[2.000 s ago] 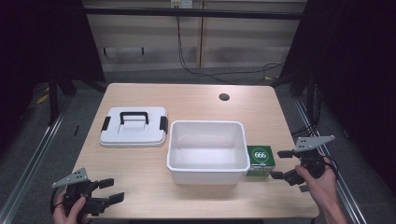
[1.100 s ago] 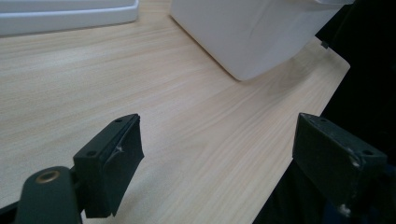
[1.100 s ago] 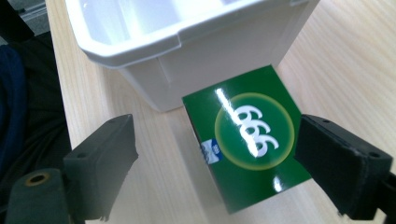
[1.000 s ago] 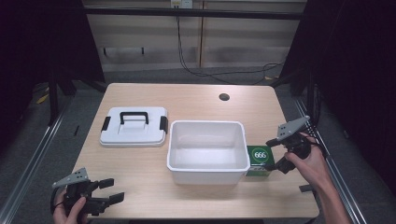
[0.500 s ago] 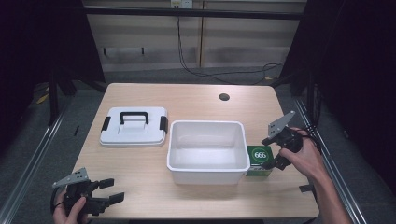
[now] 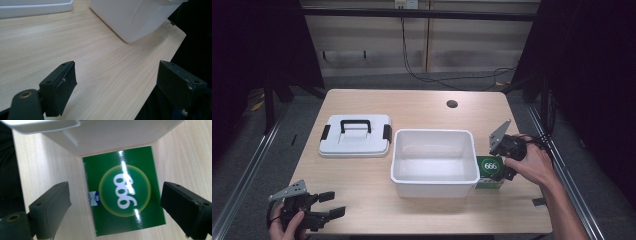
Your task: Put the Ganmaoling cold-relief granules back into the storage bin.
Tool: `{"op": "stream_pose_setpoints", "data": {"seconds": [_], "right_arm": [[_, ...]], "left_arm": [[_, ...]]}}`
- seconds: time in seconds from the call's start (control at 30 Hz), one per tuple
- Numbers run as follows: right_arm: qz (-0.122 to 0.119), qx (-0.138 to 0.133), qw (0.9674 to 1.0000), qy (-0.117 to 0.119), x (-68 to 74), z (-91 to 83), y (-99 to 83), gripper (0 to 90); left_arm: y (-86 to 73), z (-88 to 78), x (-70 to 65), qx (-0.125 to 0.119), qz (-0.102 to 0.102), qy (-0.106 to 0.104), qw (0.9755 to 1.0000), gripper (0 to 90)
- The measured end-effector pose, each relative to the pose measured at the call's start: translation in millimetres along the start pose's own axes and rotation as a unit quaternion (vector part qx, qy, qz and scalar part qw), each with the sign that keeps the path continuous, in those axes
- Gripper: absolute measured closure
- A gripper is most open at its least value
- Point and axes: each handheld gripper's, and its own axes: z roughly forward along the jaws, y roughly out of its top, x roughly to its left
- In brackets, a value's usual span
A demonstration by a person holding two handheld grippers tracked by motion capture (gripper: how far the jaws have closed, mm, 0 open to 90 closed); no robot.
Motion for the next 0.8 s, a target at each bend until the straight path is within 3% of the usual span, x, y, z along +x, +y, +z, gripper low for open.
{"op": "stream_pose_setpoints", "data": {"seconds": [0.27,0.47,0.7,0.8], "right_arm": [[-0.018,0.034,0.9993,0.007,-5.3,4.3,9.2,8.4],[-0.018,0.054,0.9983,0.013,-8.8,12.1,13.1,8.5],[-0.038,0.081,0.9957,0.022,-12.2,24.0,17.4,8.5],[-0.052,0.100,0.9932,0.027,-11.9,29.6,20.3,8.5]], "left_arm": [[0.2,0.1,-0.2,-0.001,0.002,-0.002,1.0000,16.0],[0.1,0.0,0.0,-0.001,0.001,-0.003,1.0000,16.0],[0.0,-0.1,0.1,0.000,0.002,-0.001,1.0000,16.0],[-0.1,0.1,0.1,0.000,0.000,-0.001,1.0000,16.0]]}}
